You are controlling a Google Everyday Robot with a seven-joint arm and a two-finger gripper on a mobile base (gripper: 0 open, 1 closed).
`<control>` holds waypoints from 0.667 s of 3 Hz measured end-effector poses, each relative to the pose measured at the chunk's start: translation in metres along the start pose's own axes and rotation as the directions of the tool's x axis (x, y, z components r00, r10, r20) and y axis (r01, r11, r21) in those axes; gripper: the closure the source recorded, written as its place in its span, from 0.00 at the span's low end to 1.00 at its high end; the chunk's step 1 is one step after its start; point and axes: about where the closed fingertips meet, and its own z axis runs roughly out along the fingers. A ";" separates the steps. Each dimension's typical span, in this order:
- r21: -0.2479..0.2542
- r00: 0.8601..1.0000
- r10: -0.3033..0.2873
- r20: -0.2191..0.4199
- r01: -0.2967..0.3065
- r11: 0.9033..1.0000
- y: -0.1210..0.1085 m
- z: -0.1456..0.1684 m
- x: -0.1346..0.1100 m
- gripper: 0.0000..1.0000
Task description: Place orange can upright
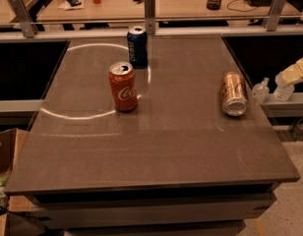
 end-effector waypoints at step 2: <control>-0.001 0.999 0.017 -0.031 -0.017 1.000 0.003 0.002 0.000 0.00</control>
Offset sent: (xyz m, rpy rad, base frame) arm 0.0012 0.0056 -0.0049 0.0056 0.0770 -0.0469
